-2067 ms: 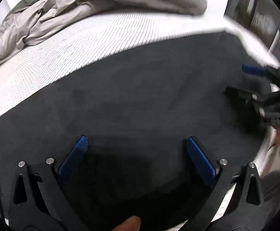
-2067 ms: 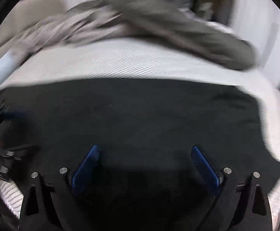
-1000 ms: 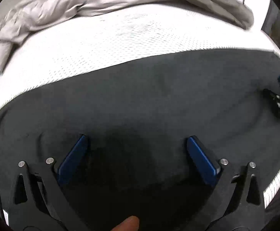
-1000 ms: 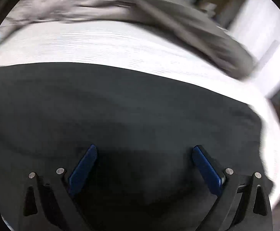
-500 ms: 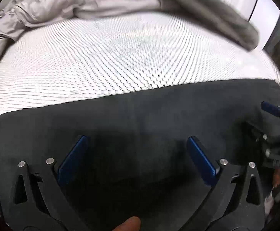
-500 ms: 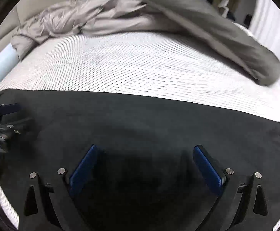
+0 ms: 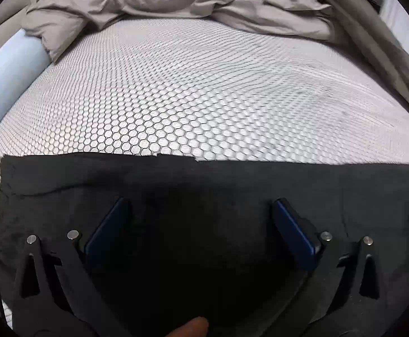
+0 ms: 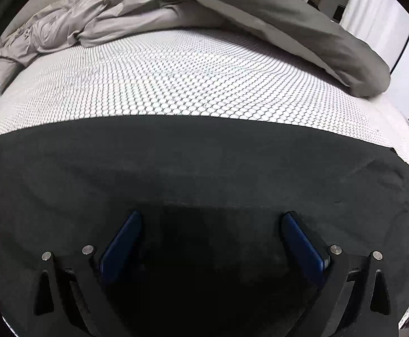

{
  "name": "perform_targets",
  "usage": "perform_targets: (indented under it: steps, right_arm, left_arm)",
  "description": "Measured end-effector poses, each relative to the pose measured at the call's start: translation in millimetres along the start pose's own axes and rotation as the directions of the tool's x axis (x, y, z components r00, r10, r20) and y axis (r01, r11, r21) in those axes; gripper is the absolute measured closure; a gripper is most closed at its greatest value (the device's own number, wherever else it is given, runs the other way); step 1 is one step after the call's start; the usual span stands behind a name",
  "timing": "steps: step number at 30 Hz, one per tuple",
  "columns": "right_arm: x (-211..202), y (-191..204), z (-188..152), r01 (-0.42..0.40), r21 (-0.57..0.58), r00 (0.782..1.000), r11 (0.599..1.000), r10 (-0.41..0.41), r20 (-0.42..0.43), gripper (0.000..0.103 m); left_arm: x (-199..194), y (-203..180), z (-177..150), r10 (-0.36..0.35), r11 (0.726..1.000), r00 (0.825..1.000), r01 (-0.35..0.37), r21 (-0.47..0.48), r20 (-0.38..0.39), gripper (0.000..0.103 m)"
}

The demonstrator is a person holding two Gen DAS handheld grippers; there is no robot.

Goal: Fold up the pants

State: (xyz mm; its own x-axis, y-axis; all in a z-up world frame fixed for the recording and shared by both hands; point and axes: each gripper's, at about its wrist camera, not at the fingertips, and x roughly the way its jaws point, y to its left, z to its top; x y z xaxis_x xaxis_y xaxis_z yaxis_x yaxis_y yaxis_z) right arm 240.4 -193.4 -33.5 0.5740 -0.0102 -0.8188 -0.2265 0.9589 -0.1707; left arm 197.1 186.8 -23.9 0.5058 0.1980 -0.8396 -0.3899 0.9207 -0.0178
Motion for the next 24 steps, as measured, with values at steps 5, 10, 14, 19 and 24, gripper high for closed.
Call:
perform_targets:
  steps: [5, 10, 14, 19, 24]
  right_arm:
    - [-18.2, 29.4, 3.0, -0.078, -0.049, 0.996, 0.996, 0.080, 0.040, 0.002]
    - [-28.2, 63.9, -0.4, -0.034, -0.191, 0.998, 0.981, 0.043, 0.042, 0.002]
    - [-17.5, 68.2, -12.5, 0.003, -0.228, 1.000, 0.974, 0.003, 0.028, 0.002]
    - [-12.5, 64.2, -11.3, -0.018, -0.184, 0.999, 0.983, 0.022, 0.023, 0.002]
    - [-11.9, 64.5, -13.5, -0.011, -0.177, 0.999, 0.984, 0.016, 0.031, 0.002]
  left_arm:
    - [-30.4, 8.8, -6.6, 0.011, 0.997, 0.997, -0.017, 0.075, 0.073, 0.001]
    - [1.1, 73.3, -2.8, 0.072, 0.997, 0.997, -0.072, -0.006, -0.016, 0.016]
    - [-11.3, 111.2, -6.9, 0.048, 0.996, 0.999, -0.047, -0.076, 0.019, 0.058]
    - [-24.3, 144.7, -19.1, 0.094, 0.986, 0.995, -0.088, -0.143, 0.033, 0.088]
    - [-61.2, 105.5, -50.0, -0.128, 0.992, 0.990, 0.129, -0.007, 0.060, 0.056]
